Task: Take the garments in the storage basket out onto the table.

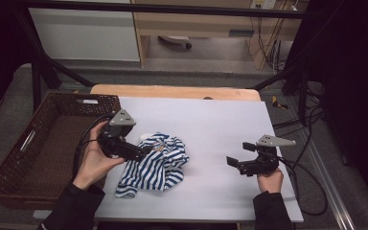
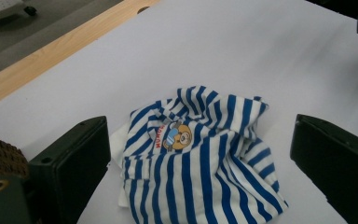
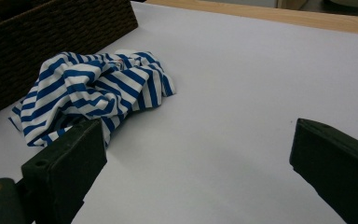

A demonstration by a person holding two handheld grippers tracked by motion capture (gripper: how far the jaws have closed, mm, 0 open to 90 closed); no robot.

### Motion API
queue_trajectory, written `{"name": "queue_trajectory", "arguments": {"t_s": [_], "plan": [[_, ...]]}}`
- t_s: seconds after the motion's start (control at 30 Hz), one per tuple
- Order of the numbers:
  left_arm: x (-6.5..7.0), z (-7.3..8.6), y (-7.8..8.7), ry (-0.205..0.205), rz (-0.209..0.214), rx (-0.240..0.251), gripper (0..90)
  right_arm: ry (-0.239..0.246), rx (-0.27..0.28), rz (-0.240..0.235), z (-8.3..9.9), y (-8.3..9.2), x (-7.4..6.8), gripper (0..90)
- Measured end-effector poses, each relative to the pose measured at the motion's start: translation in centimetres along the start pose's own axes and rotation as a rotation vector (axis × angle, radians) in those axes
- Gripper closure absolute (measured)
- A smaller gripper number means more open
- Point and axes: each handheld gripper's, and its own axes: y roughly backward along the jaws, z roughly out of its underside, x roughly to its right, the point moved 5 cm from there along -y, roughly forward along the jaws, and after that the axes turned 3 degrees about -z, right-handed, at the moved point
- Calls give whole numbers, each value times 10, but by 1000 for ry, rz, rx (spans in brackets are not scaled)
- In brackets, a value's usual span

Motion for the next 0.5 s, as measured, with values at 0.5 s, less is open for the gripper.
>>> {"name": "queue_trajectory", "arguments": {"t_s": [0.5], "plan": [[-35, 59, 28, 71, -10, 54, 21, -6, -4, -2, 0, 0, -1, 41]]}}
